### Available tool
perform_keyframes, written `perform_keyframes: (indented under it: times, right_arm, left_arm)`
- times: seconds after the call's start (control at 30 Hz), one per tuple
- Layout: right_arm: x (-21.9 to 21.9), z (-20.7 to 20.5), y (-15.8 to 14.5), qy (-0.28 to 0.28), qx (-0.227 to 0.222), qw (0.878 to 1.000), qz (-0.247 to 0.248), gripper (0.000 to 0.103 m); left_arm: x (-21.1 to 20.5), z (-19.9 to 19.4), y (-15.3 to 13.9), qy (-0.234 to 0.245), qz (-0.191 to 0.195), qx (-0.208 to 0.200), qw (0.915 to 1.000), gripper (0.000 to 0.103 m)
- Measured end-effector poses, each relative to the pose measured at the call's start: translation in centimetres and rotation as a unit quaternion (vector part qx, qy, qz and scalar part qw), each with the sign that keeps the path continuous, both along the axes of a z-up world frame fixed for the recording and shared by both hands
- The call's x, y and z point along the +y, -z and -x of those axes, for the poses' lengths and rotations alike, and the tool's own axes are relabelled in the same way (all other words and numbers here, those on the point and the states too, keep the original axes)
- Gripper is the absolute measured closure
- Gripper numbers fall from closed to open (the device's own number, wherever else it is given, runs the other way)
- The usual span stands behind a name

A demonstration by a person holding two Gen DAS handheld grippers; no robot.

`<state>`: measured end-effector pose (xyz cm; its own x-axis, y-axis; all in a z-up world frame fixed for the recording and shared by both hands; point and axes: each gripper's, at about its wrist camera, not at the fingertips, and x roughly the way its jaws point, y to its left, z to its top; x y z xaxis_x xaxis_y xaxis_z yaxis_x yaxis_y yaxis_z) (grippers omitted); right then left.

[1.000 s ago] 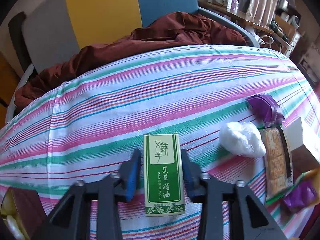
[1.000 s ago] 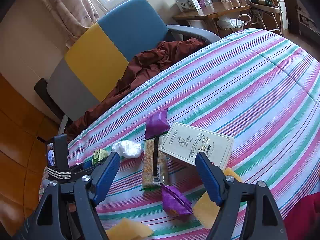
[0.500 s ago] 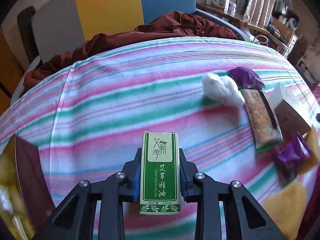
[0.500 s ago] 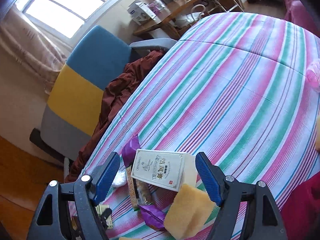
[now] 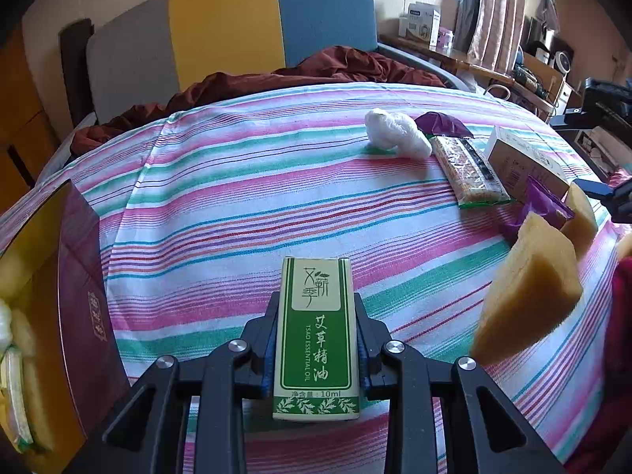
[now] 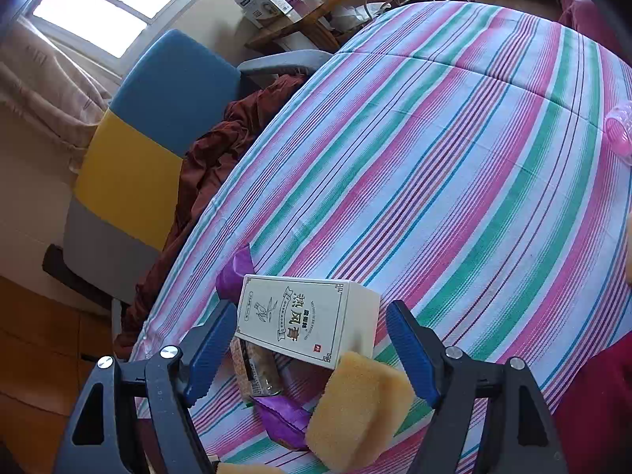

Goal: Organize objects
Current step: 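Grasp the green essential-oil box with the left gripper while the right gripper grasps a yellow sponge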

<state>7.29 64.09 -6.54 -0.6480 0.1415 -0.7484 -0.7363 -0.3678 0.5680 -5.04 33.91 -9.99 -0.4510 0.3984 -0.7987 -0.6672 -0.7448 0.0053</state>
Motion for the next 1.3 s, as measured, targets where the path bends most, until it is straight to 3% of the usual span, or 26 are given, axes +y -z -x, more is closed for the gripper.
perform_keyframes:
  times: [0.1,0.17,0.27,0.33,0.43,0.53,0.7,0.8,0.9,1.0,1.17,1.3]
  right_arm:
    - [-0.4,0.0,-0.6,-0.007,0.007,1.000,-0.015,0.024]
    - [-1.1,0.0,-1.8,-0.028,0.043,0.998,-0.035,0.024]
    - [-2.9,2.2,-2.9,-0.111,0.077,0.990,-0.050,0.024]
    - [-4.7,4.3,-3.0,-0.170,0.059,0.982,-0.064,0.024]
    - [-6.6,6.1,-2.7,-0.203,0.009,0.974,-0.103,0.024]
    - [-6.2,5.8,-2.3,-0.194,-0.001,0.976,-0.097,0.024]
    - [-4.0,3.5,-2.4,-0.132,0.033,0.988,-0.068,0.024]
    - [-3.3,2.3,-2.1,-0.099,0.031,0.993,-0.050,0.024]
    - [-4.2,1.9,-2.8,-0.108,0.026,0.992,-0.054,0.024]
    - [-7.0,2.0,-3.7,-0.160,0.013,0.985,-0.064,0.024]
    - [-13.0,2.7,-4.4,-0.278,-0.013,0.957,-0.081,0.024]
    - [-16.0,3.5,-4.0,-0.326,-0.052,0.938,-0.104,0.016]
  left_arm:
    - [0.0,-0.3,0.2,0.004,-0.002,0.019,0.9998,0.072]
    - [-0.1,-0.9,0.4,0.009,-0.003,0.038,0.9992,0.072]
    - [-0.3,-0.6,0.4,0.009,-0.011,0.035,0.9993,0.072]
    - [-0.6,-0.5,0.4,0.009,-0.017,0.033,0.9993,0.072]
    - [-0.5,-0.6,0.5,0.010,-0.018,0.038,0.9991,0.072]
    - [-0.5,-0.6,0.6,0.010,-0.021,0.040,0.9989,0.072]
    - [-0.4,-0.6,0.8,0.011,-0.025,0.043,0.9987,0.072]
    - [-0.5,-0.5,0.8,0.011,-0.030,0.042,0.9986,0.072]
    - [-0.7,-0.5,0.8,0.011,-0.036,0.039,0.9986,0.072]
    - [-0.8,-0.5,0.9,0.011,-0.040,0.037,0.9985,0.072]
    - [-1.1,-0.3,0.8,0.010,-0.049,0.030,0.9983,0.072]
    - [-1.2,-0.1,0.8,0.010,-0.057,0.022,0.9981,0.072]
